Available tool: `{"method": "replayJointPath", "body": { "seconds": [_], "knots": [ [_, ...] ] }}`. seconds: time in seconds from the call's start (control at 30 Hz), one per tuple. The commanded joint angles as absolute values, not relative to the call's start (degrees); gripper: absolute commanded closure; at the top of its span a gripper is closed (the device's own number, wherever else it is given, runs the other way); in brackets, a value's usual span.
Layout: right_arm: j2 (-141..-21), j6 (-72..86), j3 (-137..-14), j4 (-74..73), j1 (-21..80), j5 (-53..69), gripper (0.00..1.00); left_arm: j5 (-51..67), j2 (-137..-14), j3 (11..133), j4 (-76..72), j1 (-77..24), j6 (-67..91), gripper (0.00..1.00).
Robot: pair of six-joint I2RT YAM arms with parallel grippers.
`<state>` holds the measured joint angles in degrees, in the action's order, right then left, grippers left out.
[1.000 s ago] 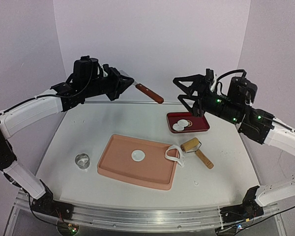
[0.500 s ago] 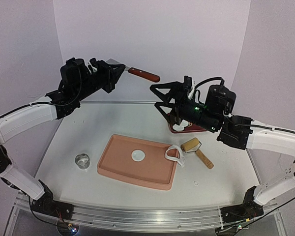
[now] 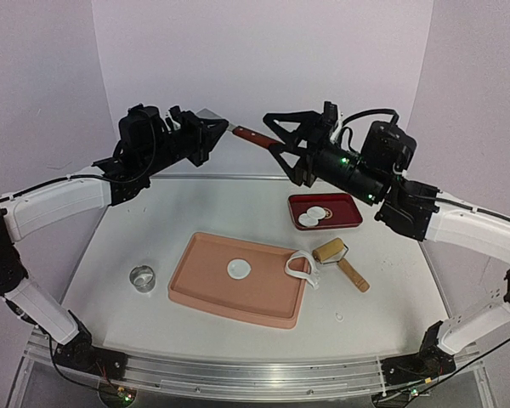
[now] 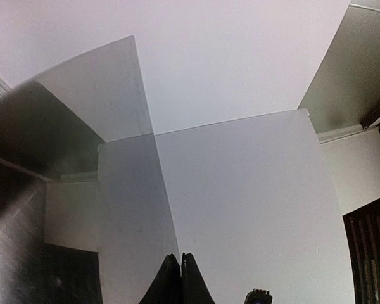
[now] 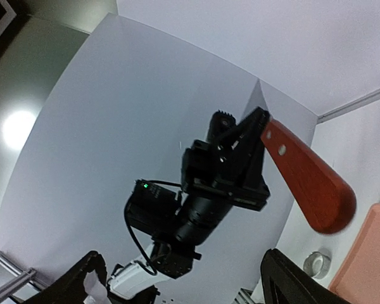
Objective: Roll out the dumpling wrappers from the dough
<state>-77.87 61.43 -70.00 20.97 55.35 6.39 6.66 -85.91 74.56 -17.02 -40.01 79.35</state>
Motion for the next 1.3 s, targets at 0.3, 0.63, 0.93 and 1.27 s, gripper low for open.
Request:
{"method": "replayJointPath", "body": {
  "seconds": [0.3,0.63,0.93,1.27],
  "knots": [
    [-83.58,68.86,-77.61,21.53,49.95,22.76,0.26,8.85,-84.73,79.95,-18.96,-38.63,75.74,1.00],
    [-83.30,68.59,-76.70,18.47,49.93,27.87,0.25,11.42,-83.95,81.18,-17.22,-35.80,75.40,1.00],
    [-87.50,67.65,-80.30,18.72,49.98,21.23,0.23,12.36,-81.99,80.97,-15.92,-35.82,75.84,1.00],
    [-90.84,65.84,-85.19,20.59,49.94,19.07,0.32,11.25,-79.28,78.01,-15.32,-35.77,76.69,1.00]
  ]
}}
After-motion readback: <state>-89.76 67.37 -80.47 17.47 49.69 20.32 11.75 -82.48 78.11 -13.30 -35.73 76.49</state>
